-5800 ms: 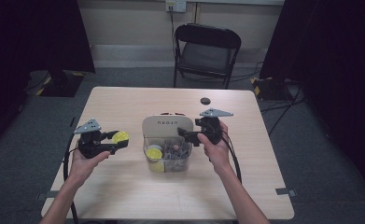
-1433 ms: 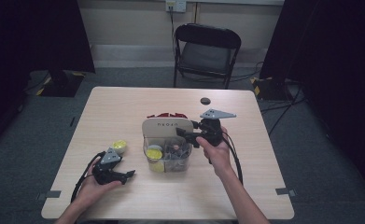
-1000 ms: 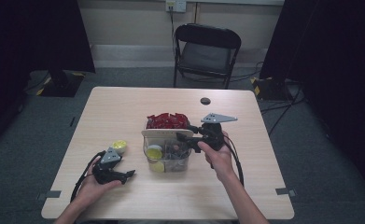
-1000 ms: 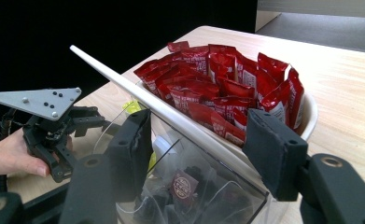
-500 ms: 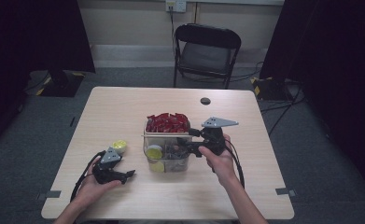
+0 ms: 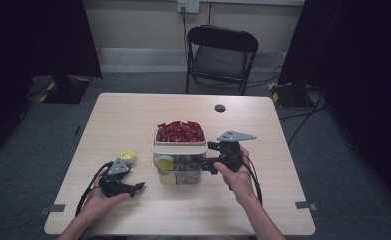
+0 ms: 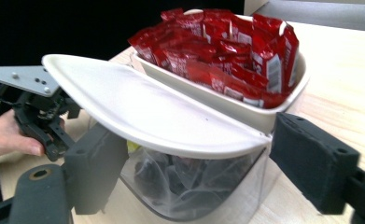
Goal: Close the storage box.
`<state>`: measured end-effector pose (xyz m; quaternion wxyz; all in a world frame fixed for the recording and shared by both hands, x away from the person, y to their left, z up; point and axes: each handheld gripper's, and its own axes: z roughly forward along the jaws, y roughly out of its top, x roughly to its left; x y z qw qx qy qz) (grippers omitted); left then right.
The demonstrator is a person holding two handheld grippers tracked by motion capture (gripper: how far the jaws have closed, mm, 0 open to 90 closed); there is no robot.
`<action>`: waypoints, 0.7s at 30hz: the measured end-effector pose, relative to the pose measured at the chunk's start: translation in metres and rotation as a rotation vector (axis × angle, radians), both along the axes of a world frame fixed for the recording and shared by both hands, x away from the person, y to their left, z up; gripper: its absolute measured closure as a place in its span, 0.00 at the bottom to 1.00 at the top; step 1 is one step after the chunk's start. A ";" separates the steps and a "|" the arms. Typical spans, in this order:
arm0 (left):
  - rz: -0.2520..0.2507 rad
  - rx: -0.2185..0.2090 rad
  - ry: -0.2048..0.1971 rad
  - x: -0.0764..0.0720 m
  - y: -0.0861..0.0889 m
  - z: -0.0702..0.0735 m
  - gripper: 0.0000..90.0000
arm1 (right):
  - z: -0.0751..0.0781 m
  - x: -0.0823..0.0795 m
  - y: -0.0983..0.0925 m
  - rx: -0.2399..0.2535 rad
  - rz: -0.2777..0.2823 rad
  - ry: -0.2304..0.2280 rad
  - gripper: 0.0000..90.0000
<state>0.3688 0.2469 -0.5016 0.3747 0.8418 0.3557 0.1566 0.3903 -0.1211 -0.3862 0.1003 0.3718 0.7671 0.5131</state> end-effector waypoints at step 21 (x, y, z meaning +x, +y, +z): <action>0.001 0.000 0.002 0.000 0.000 0.000 0.20 | -0.025 -0.014 -0.004 -0.061 -0.017 0.032 0.17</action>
